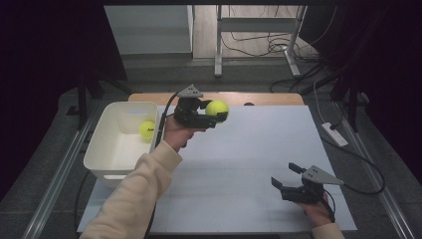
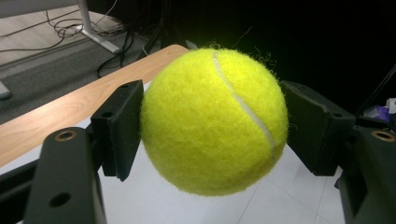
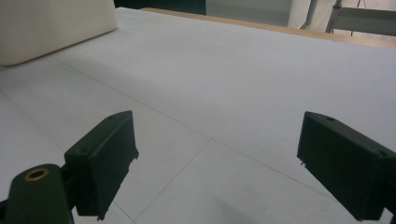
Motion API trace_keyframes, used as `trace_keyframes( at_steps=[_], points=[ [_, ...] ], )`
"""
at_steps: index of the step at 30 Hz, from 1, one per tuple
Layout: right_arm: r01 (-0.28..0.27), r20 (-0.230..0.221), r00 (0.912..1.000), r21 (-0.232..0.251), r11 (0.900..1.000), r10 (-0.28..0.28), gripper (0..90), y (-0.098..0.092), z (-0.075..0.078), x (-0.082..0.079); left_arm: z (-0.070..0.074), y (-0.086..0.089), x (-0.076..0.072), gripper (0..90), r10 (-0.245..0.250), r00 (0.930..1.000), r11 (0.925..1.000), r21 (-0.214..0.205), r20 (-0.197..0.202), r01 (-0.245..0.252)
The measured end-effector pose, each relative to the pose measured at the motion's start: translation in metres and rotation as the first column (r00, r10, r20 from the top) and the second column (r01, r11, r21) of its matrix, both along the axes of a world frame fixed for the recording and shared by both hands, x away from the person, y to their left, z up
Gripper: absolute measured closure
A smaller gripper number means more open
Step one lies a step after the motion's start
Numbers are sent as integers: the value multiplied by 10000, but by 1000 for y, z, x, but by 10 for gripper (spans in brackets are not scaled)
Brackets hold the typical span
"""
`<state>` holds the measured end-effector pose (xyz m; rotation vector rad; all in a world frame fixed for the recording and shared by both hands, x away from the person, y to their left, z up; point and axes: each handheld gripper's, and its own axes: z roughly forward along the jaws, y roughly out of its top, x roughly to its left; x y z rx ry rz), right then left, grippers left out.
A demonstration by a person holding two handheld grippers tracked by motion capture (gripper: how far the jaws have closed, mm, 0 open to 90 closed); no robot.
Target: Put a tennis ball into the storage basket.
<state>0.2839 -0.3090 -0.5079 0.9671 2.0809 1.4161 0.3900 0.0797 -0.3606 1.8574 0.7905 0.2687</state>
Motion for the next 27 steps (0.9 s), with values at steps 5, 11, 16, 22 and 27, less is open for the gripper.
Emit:
trace_keyframes(
  at_steps=[5, 11, 16, 22, 27],
  points=[
    [33, 6, 10000, -7, 10000, -33, 120, 0, 0, 0, 3, 5, -2, 271, 79, 9999, 10000, 13, 88, -79],
    [25, 10, 10000, -39, 10000, -25, 120, 0, 0, 0, 5, 13, -5, 271, 221, 9997, 9998, -17, 136, -221],
    [0, 10, 10000, -43, 10000, 0, 119, 0, 0, 0, 7, 18, -8, 271, 302, 9992, 9995, -11, 248, -302],
    [19, 28, 10000, -56, 10000, -19, 120, 0, 0, 0, 10, 30, -11, 271, 495, 9982, 9988, -63, 329, -493],
    [49, 59, 10000, -68, 10000, -48, 120, 1, 0, 0, 10, 37, -13, 271, 635, 9974, 9980, -55, 330, -633]
  ],
)
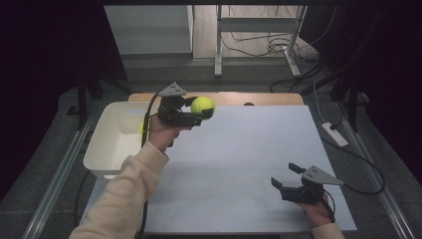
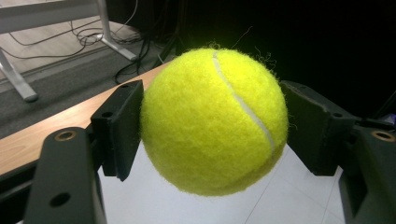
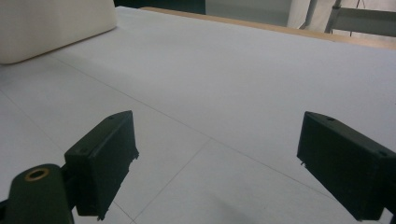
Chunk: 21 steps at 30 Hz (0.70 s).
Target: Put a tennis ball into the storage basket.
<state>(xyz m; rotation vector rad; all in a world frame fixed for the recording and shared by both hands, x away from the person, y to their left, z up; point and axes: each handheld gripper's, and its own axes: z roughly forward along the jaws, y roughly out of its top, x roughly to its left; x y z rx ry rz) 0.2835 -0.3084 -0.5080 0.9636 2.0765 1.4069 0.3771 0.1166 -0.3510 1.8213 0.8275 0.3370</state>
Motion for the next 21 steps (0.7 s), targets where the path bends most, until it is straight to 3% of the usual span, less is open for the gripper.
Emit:
trace_keyframes(
  at_steps=[21],
  points=[
    [2, 22, 10000, -32, 10000, -2, 120, 1, 0, 0, 3, 26, -8, 271, 628, 9979, 9980, -89, 139, -626]
  ],
)
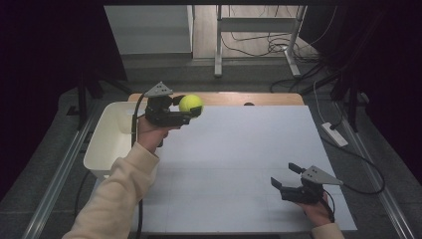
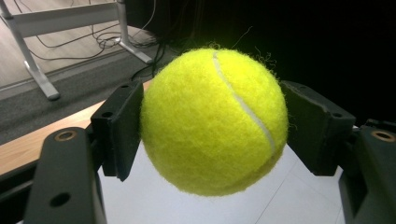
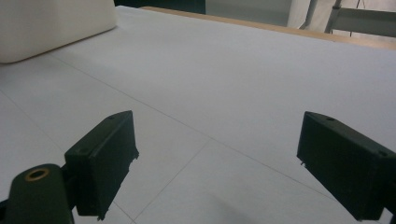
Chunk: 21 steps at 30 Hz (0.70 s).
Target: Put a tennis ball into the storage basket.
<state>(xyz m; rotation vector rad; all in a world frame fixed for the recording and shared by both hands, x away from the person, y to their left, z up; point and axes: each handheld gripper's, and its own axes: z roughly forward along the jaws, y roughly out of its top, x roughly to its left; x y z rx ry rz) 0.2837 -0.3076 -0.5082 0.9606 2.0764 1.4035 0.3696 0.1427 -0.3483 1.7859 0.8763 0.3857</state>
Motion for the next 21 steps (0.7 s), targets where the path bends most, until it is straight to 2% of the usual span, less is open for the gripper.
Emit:
trace_keyframes(
  at_steps=[21],
  points=[
    [39, 7, 10000, 74, 10000, -39, 120, -1, 1, 0, 4, 20, -7, 271, 373, 9993, 9993, -90, 66, -373]
  ],
)
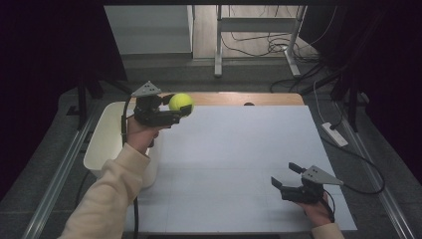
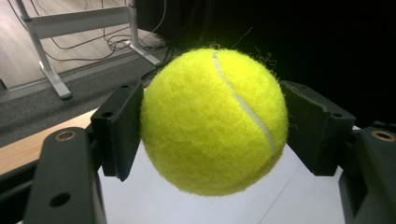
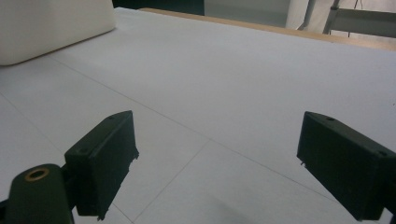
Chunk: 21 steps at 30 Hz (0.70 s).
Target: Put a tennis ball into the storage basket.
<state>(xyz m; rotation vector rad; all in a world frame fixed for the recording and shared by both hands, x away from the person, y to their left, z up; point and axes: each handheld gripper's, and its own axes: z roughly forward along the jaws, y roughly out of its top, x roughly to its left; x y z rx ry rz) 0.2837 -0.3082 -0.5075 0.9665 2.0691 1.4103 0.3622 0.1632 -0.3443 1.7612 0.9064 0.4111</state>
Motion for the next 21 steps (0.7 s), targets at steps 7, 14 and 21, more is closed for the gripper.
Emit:
trace_keyframes(
  at_steps=[7, 14, 21],
  points=[
    [12, 0, 10000, -36, 10000, -12, 120, 0, 0, 0, 0, 9, -2, 271, 133, 9999, 9997, -197, 16, -133],
    [-19, -15, 10000, -32, 10000, 19, 120, 0, 0, 0, -2, 19, -4, 272, 346, 9994, 9992, -191, 9, -345],
    [23, 11, 10000, -45, 10000, -23, 120, 0, 0, 0, -3, 27, -6, 271, 574, 9984, 9983, -97, 13, -574]
  ],
)
